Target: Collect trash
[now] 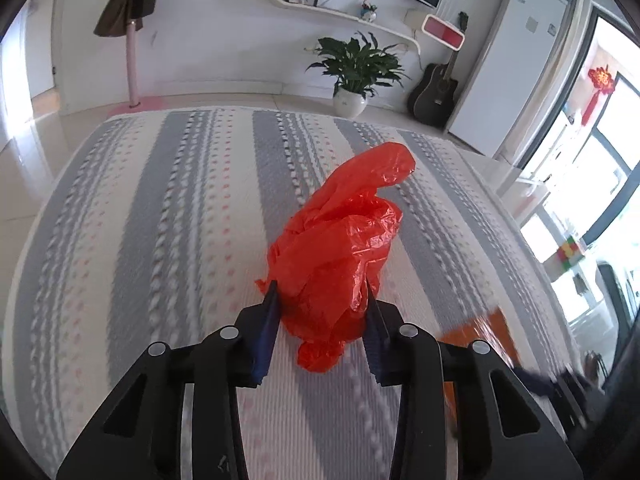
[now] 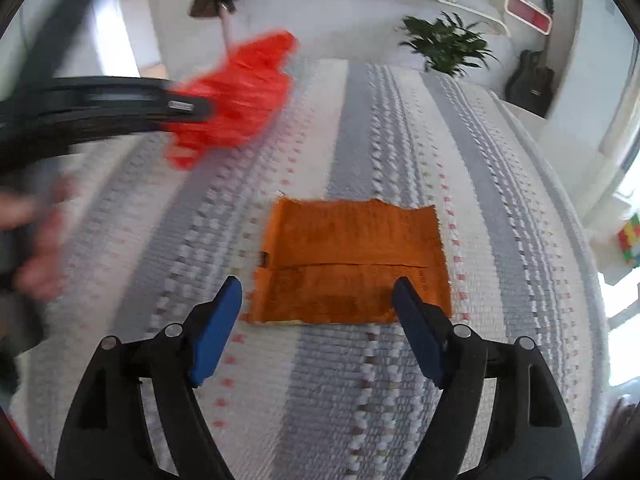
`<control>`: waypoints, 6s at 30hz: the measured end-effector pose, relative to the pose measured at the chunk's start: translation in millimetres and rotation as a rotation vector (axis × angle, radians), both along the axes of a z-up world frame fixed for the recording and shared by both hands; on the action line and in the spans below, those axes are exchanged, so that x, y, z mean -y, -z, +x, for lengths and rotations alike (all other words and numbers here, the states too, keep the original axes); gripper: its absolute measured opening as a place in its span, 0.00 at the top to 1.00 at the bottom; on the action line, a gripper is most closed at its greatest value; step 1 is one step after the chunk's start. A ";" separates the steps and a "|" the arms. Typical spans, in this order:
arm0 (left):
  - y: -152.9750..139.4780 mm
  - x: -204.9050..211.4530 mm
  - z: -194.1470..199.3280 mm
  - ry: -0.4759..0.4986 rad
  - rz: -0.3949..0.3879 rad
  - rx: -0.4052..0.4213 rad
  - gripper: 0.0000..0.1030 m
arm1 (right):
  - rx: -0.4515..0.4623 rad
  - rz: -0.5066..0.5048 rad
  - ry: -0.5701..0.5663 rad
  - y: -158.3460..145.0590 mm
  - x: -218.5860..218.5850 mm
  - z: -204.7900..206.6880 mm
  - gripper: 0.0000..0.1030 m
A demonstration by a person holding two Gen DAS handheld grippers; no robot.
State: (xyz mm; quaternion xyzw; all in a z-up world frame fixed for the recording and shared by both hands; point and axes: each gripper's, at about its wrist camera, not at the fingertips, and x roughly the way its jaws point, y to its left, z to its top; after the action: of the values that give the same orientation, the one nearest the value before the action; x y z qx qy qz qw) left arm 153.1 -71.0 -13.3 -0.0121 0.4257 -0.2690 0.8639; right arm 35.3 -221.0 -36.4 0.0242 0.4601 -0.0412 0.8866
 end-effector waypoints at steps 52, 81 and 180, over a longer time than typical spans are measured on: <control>-44.8 -196.6 -81.1 -0.256 -0.114 0.095 0.66 | 0.155 0.157 -0.044 -54.0 -48.9 55.2 0.94; -1.6 -465.0 -71.2 -0.854 -0.174 -0.166 0.44 | -0.031 0.082 -0.560 -48.0 -429.6 127.0 0.91; -92.2 -238.7 -170.1 -0.825 0.240 0.467 0.08 | 0.465 0.083 -0.307 -128.3 -195.1 -49.9 0.26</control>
State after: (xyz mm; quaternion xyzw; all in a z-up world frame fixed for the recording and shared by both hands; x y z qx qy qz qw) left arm -17.0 167.7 78.9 -0.0194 0.2084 0.1513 0.9661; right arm -14.6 -26.0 91.9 -0.0006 0.2437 0.1189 0.9625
